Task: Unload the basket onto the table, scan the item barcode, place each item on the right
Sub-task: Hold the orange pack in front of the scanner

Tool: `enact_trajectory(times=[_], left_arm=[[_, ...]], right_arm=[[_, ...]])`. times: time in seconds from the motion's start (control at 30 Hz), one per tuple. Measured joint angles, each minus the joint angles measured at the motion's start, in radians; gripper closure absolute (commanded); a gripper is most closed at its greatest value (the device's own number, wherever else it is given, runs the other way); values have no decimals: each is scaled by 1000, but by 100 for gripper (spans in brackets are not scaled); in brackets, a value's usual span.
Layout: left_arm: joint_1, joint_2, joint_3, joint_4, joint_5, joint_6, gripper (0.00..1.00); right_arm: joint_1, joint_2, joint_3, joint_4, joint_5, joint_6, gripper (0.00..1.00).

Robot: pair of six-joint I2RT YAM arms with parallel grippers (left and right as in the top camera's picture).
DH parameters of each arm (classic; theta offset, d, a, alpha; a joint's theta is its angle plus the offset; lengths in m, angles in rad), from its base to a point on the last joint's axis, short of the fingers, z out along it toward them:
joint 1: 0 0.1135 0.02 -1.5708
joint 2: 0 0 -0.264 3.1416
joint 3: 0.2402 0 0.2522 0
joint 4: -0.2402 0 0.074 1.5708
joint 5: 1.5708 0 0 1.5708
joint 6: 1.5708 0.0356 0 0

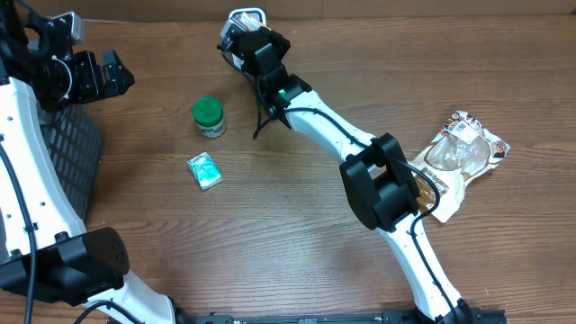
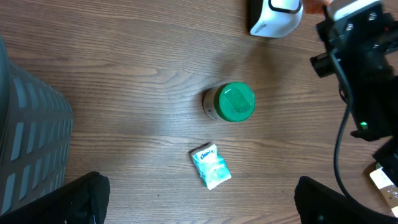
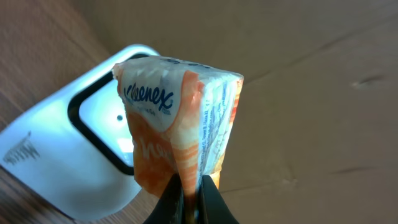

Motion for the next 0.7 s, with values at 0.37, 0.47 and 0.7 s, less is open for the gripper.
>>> enact_trajectory(times=[0.37, 0.47, 0.7], left_arm=[[0, 0, 0, 0, 0, 0, 1], [0, 0, 0, 0, 0, 0, 0], [0, 0, 0, 0, 0, 0, 0]], right_arm=[[-17, 29, 0, 5, -6, -165, 96], [-17, 29, 0, 10, 2, -267, 96], [-17, 29, 0, 113, 18, -427, 96]])
